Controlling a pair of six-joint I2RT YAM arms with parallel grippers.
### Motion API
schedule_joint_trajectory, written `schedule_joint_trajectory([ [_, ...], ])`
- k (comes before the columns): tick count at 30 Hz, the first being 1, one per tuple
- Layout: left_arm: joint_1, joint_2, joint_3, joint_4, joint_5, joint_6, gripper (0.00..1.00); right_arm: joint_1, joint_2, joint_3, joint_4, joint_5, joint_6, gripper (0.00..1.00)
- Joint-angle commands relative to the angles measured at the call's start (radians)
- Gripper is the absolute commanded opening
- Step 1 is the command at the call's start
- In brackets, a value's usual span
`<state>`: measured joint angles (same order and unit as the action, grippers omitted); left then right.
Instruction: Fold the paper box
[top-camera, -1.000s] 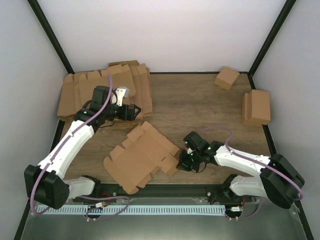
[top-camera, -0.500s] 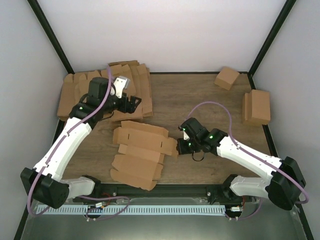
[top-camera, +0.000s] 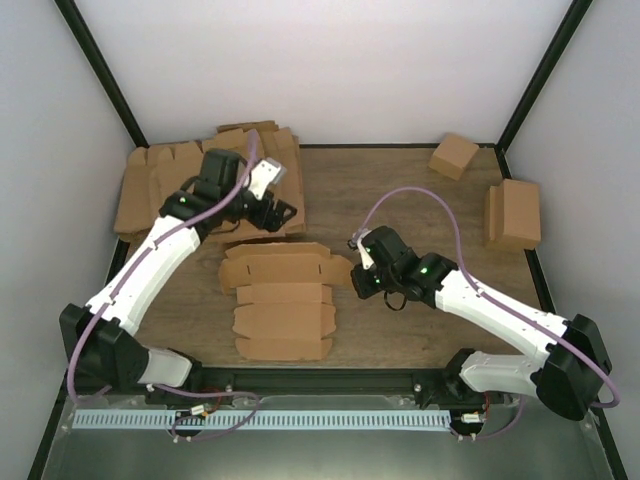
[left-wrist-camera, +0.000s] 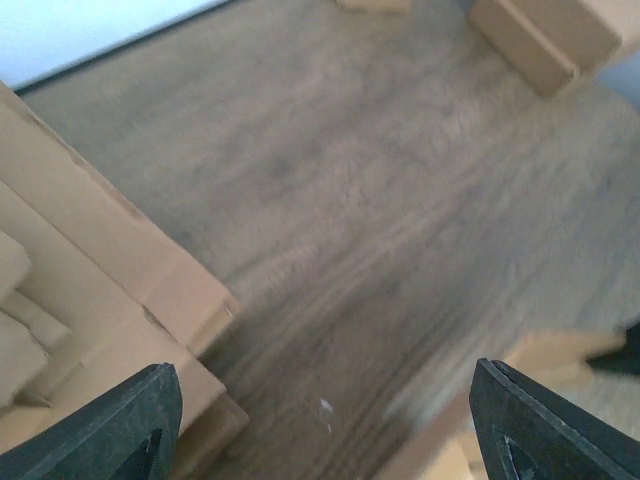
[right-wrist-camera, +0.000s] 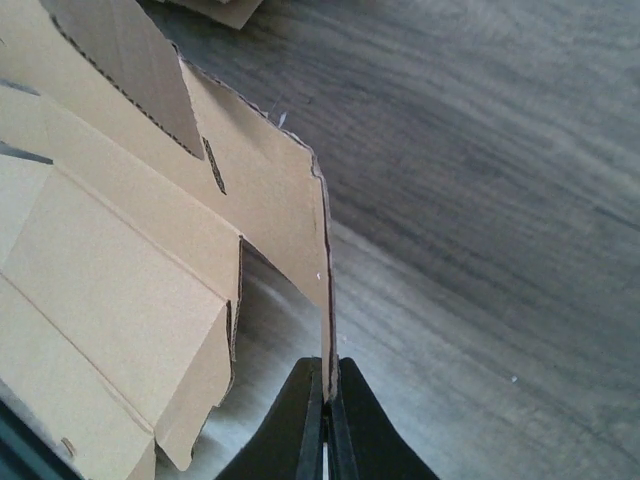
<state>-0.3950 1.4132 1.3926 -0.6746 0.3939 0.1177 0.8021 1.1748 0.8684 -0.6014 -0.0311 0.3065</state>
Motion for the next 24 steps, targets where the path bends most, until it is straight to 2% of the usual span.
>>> schedule_joint_trajectory([
  [1,-0.062,-0.117,-0.135,0.038,-0.026,0.188,0.82,0.004,-0.016,0.034,0.058,0.068,-0.103,0.01],
  [7,-0.131,-0.200,-0.262,0.024,-0.082,0.322,0.82,0.003,0.004,0.040,0.074,0.039,-0.110,0.01],
  [12,-0.180,-0.163,-0.269,-0.007,-0.124,0.344,0.82,0.003,0.024,0.051,0.066,0.053,-0.112,0.01],
  [14,-0.194,-0.132,-0.264,-0.002,-0.185,0.333,0.81,0.004,0.025,0.051,0.065,0.053,-0.110,0.01],
  [17,-0.206,-0.089,-0.260,-0.013,-0.241,0.346,0.75,0.003,0.019,0.047,0.071,0.045,-0.107,0.01],
  [23,-0.238,-0.074,-0.267,-0.022,-0.257,0.347,0.73,0.004,0.016,0.044,0.075,0.034,-0.094,0.01],
  [24,-0.243,-0.072,-0.272,-0.024,-0.272,0.348,0.67,0.003,0.015,0.043,0.078,0.031,-0.093,0.01],
])
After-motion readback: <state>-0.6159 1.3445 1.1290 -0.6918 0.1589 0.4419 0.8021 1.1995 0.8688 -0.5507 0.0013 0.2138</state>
